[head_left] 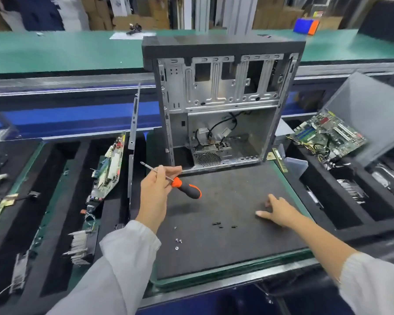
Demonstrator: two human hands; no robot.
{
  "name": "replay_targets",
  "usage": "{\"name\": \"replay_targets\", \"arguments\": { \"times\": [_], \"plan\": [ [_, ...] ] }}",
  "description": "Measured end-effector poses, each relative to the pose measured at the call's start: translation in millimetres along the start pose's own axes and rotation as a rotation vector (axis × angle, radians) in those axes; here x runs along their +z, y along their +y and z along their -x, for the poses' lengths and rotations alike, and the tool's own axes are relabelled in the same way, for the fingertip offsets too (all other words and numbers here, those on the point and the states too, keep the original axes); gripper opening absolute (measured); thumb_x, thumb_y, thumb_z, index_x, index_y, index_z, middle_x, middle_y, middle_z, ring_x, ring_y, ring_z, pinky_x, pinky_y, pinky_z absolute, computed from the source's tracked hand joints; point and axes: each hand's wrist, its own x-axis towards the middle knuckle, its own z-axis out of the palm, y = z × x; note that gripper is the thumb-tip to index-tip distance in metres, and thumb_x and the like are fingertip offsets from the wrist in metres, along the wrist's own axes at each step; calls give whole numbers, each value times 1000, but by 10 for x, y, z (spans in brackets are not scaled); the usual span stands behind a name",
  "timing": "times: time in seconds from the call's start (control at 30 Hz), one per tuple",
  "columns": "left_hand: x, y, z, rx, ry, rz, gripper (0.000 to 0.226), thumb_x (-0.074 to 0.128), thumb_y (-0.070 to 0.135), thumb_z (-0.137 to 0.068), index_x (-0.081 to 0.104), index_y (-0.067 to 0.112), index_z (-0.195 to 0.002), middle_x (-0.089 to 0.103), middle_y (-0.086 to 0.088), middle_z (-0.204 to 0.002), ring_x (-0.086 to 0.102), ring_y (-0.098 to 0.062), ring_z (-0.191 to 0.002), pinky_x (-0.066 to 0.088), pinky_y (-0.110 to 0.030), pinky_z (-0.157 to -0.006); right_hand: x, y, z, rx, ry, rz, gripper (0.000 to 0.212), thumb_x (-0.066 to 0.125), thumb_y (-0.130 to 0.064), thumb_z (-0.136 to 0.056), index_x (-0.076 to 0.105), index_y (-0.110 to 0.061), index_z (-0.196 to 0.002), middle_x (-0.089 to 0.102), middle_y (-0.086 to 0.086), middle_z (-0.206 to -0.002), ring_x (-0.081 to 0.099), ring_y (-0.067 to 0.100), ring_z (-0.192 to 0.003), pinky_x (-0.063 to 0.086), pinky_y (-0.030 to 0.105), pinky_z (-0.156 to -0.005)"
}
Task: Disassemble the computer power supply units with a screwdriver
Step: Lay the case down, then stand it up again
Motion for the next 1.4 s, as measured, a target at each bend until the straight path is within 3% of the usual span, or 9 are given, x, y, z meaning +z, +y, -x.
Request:
{"name": "replay_targets", "arguments": {
  "times": [0.13, 0.27, 0.37, 0.5, 0.7, 1.0, 1.13, 1.27, 1.4],
  "plan": [
    [-82, -43, 29, -9, 37, 41, 39, 37, 24, -107, 66, 0, -99, 71, -17, -109, 67, -22, -109, 51, -32, -93, 89, -131, 61, 39, 25, -89, 32, 59, -39, -92, 41, -14, -95, 41, 10, -105, 57, 35, -82, 48, 29, -46],
    [-140, -60, 56, -2, 36, 40, 38, 36, 23, -107, 66, 0, -97, 71, -18, -109, 68, -22, -108, 50, -38, -97, 150, -212, 79, -19, 114, -85, 17, 63, -13, -91, 48, -6, -84, 59, 21, -108, 62, 35, -94, 55, 42, -77],
    [-184, -56, 60, 2, 36, 43, 37, 36, 22, -107, 66, 4, -93, 71, -17, -107, 68, -24, -107, 50, -40, -99, 140, -243, 97, -3, 121, -165, 21, 65, -3, -87, 49, -7, -76, 62, 23, -108, 64, 38, -93, 54, 45, -79],
    [-223, -54, 63, -8, 44, 28, 37, 35, 21, -107, 65, 4, -92, 70, -18, -108, 67, -25, -108, 50, -41, -100, 133, -253, 110, 36, 158, -357, 27, 67, -8, -88, 43, -3, -97, 47, 16, -109, 62, 40, -88, 57, 45, -66],
    [-269, -76, 98, -25, 59, 12, 36, 36, 21, -107, 63, -1, -98, 68, -21, -111, 68, -25, -107, 51, -39, -97, 160, -298, 44, -29, 115, -310, 9, 57, 2, -92, 51, -3, -87, 52, 13, -83, 56, 28, -65, 59, 44, -66],
    [-322, -60, 112, -32, 94, 21, 35, 35, 19, -107, 61, -3, -100, 66, -26, -113, 66, -29, -109, 51, -39, -97, 201, -540, 110, -124, 9, -248, 26, 58, -3, -93, 51, -13, -70, 62, 11, -80, 60, 16, -52, 48, 12, -46],
    [-353, -55, 103, -21, 101, 18, 36, 36, 20, -107, 61, -6, -102, 67, -25, -112, 67, -28, -107, 51, -39, -97, 443, -924, 150, -265, -50, -198, 13, 54, -5, -95, 54, -11, -83, 58, 3, -77, 60, 13, -53, 54, 20, -55],
    [-414, -64, 116, -24, 113, 15, 36, 36, 20, -107, 64, 2, -92, 69, -22, -109, 68, -27, -106, 52, -38, -96, 559, -1109, 181, -430, -54, -37, 8, 46, -10, -98, 52, -12, -93, 42, 0, -91, 56, 25, -84, 50, 35, -82],
    [-481, -88, 127, -22, 129, 11, 36, 36, 20, -107, 65, 4, -91, 69, -21, -107, 69, -27, -105, 52, -38, -96, 558, -1098, 226, -497, -70, 0, 17, 53, -31, -97, 47, -15, -93, 39, -1, -93, 47, 19, -84, 43, 32, -82]
  ]
}}
